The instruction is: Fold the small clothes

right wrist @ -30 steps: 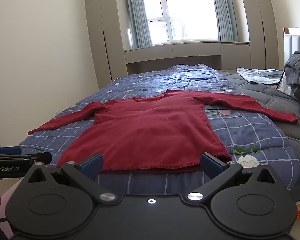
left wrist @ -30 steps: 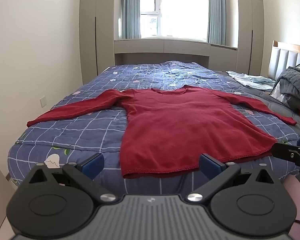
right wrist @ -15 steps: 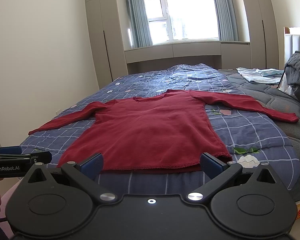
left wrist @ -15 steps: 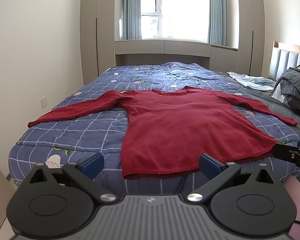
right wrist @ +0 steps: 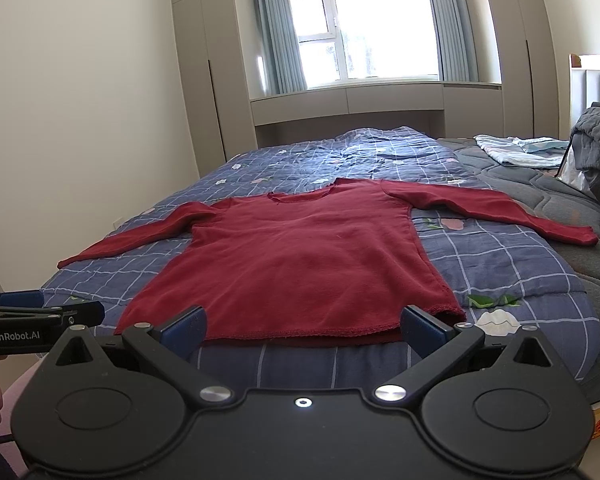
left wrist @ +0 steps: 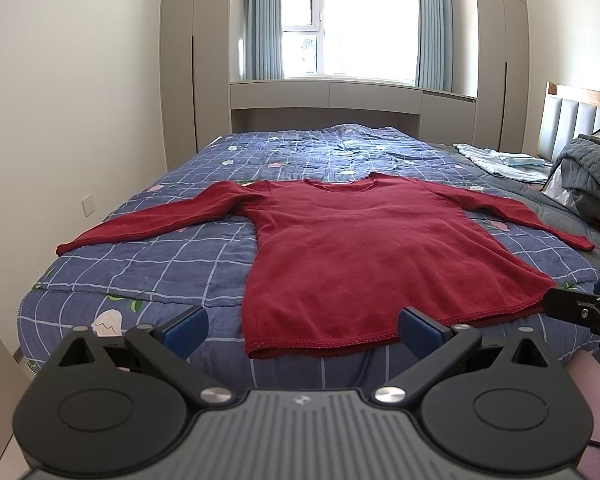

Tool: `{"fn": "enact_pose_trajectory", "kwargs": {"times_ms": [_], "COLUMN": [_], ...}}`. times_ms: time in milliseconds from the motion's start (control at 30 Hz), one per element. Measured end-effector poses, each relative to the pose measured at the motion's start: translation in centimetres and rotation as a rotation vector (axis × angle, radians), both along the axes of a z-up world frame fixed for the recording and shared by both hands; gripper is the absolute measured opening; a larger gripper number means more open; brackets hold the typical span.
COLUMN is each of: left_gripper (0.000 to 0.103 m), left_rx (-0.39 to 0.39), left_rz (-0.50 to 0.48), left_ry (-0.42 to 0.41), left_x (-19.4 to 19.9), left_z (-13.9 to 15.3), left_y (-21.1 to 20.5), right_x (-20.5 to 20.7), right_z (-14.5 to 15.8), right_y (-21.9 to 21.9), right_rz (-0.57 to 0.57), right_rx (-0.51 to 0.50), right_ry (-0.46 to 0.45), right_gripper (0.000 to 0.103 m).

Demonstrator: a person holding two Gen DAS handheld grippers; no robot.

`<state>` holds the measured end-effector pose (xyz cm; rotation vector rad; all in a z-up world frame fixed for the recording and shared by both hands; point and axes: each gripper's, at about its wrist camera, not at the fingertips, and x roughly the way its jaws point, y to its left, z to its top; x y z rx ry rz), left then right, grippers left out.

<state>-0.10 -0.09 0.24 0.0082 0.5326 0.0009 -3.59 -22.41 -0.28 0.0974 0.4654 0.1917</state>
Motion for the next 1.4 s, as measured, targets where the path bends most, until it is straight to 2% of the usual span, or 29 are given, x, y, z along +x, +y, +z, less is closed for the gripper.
{"fn": "enact_pose_trajectory", "kwargs": {"times_ms": [1400], "left_gripper": [0.103], "left_rx": [0.001], "left_rz": [-0.001], "left_ry": [0.0], "left_x": [0.0], "left_z": [-0.02], "left_y": [0.19], "right_x": [0.08], "right_z": [-0.21], "right_y": [0.08], "right_rz": [0.0], "right_rx": [-0.002], "right_ry": [0.003], "right_gripper": [0.103]}}
